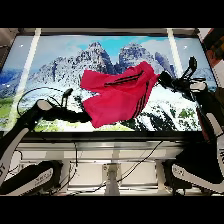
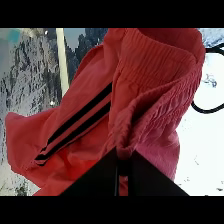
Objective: Fold the clothes and pants, and hang the long-sleeved shirts on hangers.
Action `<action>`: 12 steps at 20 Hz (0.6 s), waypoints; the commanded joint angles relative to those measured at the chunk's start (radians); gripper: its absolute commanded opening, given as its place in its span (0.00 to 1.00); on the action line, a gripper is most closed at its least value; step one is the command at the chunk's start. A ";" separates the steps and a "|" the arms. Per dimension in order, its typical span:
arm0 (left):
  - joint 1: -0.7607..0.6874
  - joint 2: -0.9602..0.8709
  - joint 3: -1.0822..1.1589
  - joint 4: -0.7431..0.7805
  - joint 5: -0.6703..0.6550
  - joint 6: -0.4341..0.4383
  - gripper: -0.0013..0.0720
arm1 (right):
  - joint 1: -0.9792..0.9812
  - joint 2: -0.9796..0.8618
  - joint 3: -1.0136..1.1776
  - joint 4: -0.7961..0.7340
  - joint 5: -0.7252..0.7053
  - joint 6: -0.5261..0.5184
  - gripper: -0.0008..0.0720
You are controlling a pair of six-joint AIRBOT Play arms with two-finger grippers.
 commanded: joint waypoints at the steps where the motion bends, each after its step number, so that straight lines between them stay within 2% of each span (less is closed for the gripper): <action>1: -0.120 0.000 -0.030 -0.054 0.085 0.128 0.97 | 0.004 -0.001 0.000 -0.005 -0.004 0.002 0.03; 5: -0.197 -0.021 -0.031 -0.056 0.209 0.127 0.97 | 0.004 -0.001 0.000 -0.005 0.002 0.002 0.03; 10: -0.237 -0.116 -0.030 -0.137 0.222 0.148 0.97 | 0.004 -0.001 0.000 -0.005 0.002 0.002 0.03; 11: -0.245 -0.127 -0.030 -0.153 0.229 0.156 0.89 | 0.004 -0.001 0.000 -0.005 0.003 0.002 0.03; 12: -0.248 -0.129 -0.030 -0.170 0.238 0.155 0.71 | 0.004 -0.001 0.000 -0.005 0.004 0.002 0.03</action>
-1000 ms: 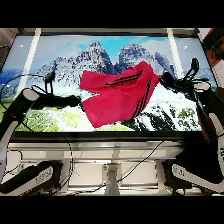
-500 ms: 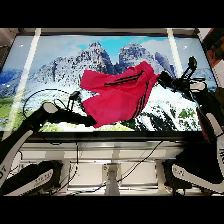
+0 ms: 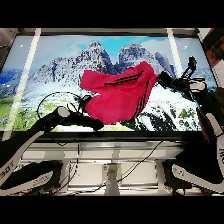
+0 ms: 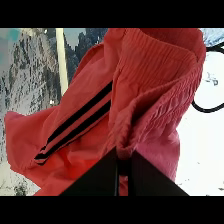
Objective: Fold the clothes and pants, and hang the long-sleeved shirts on hangers.
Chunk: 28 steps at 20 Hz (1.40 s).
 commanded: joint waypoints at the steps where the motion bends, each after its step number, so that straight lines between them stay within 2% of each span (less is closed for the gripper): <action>1: -0.022 -0.029 0.003 -0.073 0.030 0.021 0.54 | 0.001 -0.001 0.000 0.000 0.006 -0.001 0.03; 2: -0.021 -0.029 0.013 -0.075 0.030 0.023 0.48 | 0.001 -0.001 0.000 0.000 0.009 -0.001 0.03; 6: -0.018 -0.018 0.126 -0.075 0.029 0.048 0.48 | 0.001 0.000 0.000 0.000 0.039 0.000 0.03; 7: -0.013 -0.013 0.166 -0.075 0.029 0.048 0.38 | 0.001 0.000 0.000 0.001 0.047 0.000 0.03; 8: -0.002 -0.010 0.204 -0.075 0.029 0.048 0.19 | 0.001 0.000 0.000 0.001 0.054 0.000 0.03; 9: 0.016 -0.008 0.241 -0.075 0.029 0.048 0.13 | 0.001 0.001 0.000 0.002 0.064 0.000 0.03; 11: 0.073 0.003 0.300 -0.075 0.024 0.025 0.11 | -0.001 0.009 0.000 -0.003 0.095 0.000 0.03; 12: 0.111 0.009 0.320 -0.075 0.016 -0.010 0.03 | -0.002 0.018 0.000 -0.014 0.106 0.000 0.03; 15: 0.256 0.033 0.340 -0.075 -0.066 -0.082 0.04 | -0.002 0.068 0.000 -0.084 0.115 0.005 0.03; 18: 0.382 0.037 0.339 -0.074 -0.235 -0.093 0.04 | -0.001 0.126 0.000 -0.153 0.175 0.046 0.03; 21: 0.467 0.038 0.340 -0.064 -0.396 -0.091 0.04 | -0.001 0.199 0.000 -0.251 0.319 0.111 0.03; 25: 0.583 0.038 0.359 -0.064 -0.528 -0.081 0.04 | 0.048 0.314 0.000 -0.246 0.509 0.112 0.03; 27: 0.612 0.038 0.381 -0.064 -0.529 -0.085 0.04 | 0.130 0.349 -0.022 -0.283 0.481 0.131 0.03; 28: 0.614 0.038 0.394 -0.063 -0.530 -0.085 0.04 | 0.174 0.365 -0.054 -0.315 0.431 0.177 0.03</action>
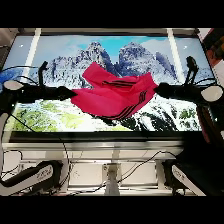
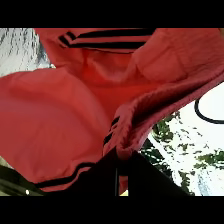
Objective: Fold the clothes and pants, and hang the long-sleeved shirts on hangers.
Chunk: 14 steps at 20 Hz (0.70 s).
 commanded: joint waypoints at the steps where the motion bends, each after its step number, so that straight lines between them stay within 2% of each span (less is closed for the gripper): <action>1: 0.045 0.000 0.041 0.011 -0.057 -0.003 0.04 | 0.127 0.073 -0.081 -0.105 -0.052 0.127 0.03; 2: 0.038 0.000 0.056 0.032 -0.056 -0.004 0.04 | 0.164 0.088 -0.137 -0.157 -0.092 0.203 0.03; 4: 0.026 0.000 0.068 0.109 -0.058 -0.074 0.03 | 0.210 0.112 -0.241 -0.213 -0.114 0.333 0.03; 6: 0.014 0.000 0.068 0.231 -0.092 -0.163 0.03 | 0.238 0.141 -0.317 -0.195 -0.111 0.391 0.03; 10: 0.011 0.000 0.068 0.409 -0.241 -0.186 0.03 | 0.285 0.195 -0.333 -0.182 -0.134 0.395 0.03; 14: 0.010 -0.015 0.068 0.475 -0.255 -0.186 0.04 | 0.285 0.201 -0.333 -0.192 -0.141 0.394 0.03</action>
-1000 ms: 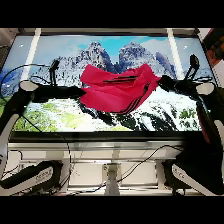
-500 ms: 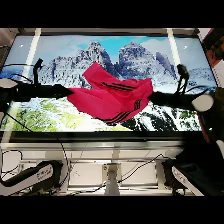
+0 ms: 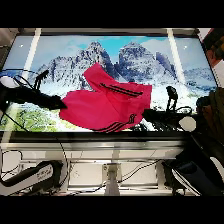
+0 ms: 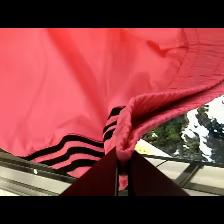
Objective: Fold the clothes and pants, and hang the long-sleeved shirts on hangers.
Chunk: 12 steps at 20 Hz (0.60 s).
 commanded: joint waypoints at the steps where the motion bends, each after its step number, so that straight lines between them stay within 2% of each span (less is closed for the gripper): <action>1: -0.001 -0.018 0.001 0.078 -0.037 -0.012 0.05 | 0.010 0.011 -0.009 -0.010 -0.010 0.016 0.03; 2: -0.001 -0.028 0.001 0.085 -0.040 -0.012 0.08 | 0.010 0.012 -0.009 -0.010 -0.010 0.016 0.03; 3: -0.001 -0.037 0.001 0.109 -0.042 -0.011 0.38 | 0.010 0.011 -0.009 -0.009 -0.010 0.016 0.03; 4: -0.001 -0.048 0.001 0.145 -0.041 -0.011 0.83 | 0.010 0.011 -0.009 -0.009 -0.010 0.015 0.03; 5: -0.001 -0.060 0.001 0.190 -0.036 -0.011 0.98 | 0.010 0.011 -0.009 -0.010 -0.010 0.015 0.03; 8: 0.002 -0.083 0.000 0.299 0.031 -0.011 0.97 | 0.010 0.011 -0.009 -0.022 -0.012 0.013 0.03; 12: 0.010 -0.084 -0.001 0.334 0.051 0.027 0.97 | 0.010 0.011 -0.009 -0.031 -0.008 0.013 0.03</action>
